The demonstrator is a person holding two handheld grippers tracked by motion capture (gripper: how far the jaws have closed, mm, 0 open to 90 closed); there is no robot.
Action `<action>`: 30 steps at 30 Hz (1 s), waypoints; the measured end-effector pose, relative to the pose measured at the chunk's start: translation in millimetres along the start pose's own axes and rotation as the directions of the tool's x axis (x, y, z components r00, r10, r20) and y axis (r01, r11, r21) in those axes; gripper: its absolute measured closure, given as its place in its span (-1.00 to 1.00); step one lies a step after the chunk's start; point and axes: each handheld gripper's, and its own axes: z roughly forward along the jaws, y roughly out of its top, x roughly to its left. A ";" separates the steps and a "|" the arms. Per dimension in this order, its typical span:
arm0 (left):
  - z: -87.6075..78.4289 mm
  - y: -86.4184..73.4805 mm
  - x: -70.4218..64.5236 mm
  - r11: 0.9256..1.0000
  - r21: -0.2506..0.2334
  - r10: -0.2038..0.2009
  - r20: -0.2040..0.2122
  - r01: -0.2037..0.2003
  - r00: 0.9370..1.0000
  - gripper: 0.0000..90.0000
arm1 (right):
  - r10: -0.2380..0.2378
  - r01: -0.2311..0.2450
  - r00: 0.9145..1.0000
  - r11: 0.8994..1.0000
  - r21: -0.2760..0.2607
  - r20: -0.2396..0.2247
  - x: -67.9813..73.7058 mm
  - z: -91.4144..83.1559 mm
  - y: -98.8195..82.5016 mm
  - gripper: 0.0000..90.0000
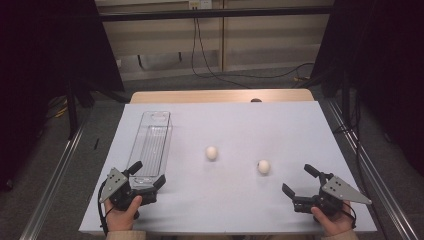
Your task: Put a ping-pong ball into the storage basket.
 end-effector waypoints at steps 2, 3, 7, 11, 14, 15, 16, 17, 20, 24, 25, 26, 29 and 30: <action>0.0 0.1 0.2 1.000 0.001 -0.001 0.001 0.001 1.000 -0.95 | -0.001 0.001 1.000 1.000 -0.002 0.001 -0.1 0.0 0.1 -0.96; -0.2 0.2 0.2 1.000 -0.001 -0.004 0.002 0.004 1.000 -0.95 | 0.000 0.000 1.000 1.000 -0.004 -0.002 -0.1 0.2 0.2 -0.96; 0.4 0.2 0.5 1.000 0.000 -0.005 0.005 0.005 1.000 -0.95 | 0.002 -0.002 1.000 1.000 0.004 -0.009 0.6 0.9 -0.2 -0.97; 1.6 0.5 -1.8 1.000 0.001 -0.007 0.014 0.007 1.000 -0.95 | 0.002 -0.002 1.000 1.000 0.005 -0.011 0.6 1.1 -0.3 -0.97; 2.8 0.2 -2.8 1.000 0.014 0.000 0.025 -0.001 1.000 -0.95 | 0.000 0.000 1.000 1.000 0.004 -0.011 0.6 1.6 0.0 -0.97; 3.3 0.2 -3.1 1.000 0.012 -0.003 0.028 0.003 1.000 -0.95 | -0.002 0.002 1.000 1.000 0.004 -0.012 0.8 1.8 0.1 -0.97; 4.0 0.3 -3.6 1.000 0.010 -0.009 0.032 0.009 0.999 -0.95 | -0.003 0.003 1.000 1.000 0.004 -0.013 1.0 2.0 0.1 -0.97; 4.6 0.2 -4.2 1.000 0.009 -0.014 0.033 0.014 0.999 -0.95 | -0.004 0.004 1.000 1.000 0.004 -0.014 1.2 2.0 0.0 -0.97; 5.5 0.6 -4.9 1.000 0.008 -0.010 0.038 0.010 0.999 -0.95 | -0.002 0.002 1.000 1.000 0.003 -0.013 1.0 1.3 0.1 -0.97; 7.2 0.5 -6.2 1.000 0.009 -0.019 0.042 0.019 0.999 -0.95 | 0.001 -0.001 1.000 1.000 -0.002 -0.010 0.1 0.5 0.1 -0.96; 7.9 0.7 -6.0 1.000 0.012 -0.013 0.047 0.012 0.999 -0.95 | 0.003 -0.003 1.000 1.000 -0.003 -0.011 0.1 0.4 0.2 -0.96; 8.4 0.5 -6.6 1.000 0.012 -0.018 0.048 0.017 0.999 -0.95 | 0.001 -0.001 1.000 1.000 -0.003 -0.011 0.1 0.4 0.2 -0.96; 10.2 0.7 -7.6 1.000 0.014 -0.021 0.057 0.020 0.998 -0.95 | 0.001 -0.001 1.000 1.000 -0.002 -0.013 0.6 0.5 0.3 -0.96; 10.7 0.9 -7.7 1.000 0.016 -0.020 0.060 0.019 0.998 -0.95 | -0.001 0.001 1.000 1.000 -0.002 -0.012 0.7 0.6 0.3 -0.96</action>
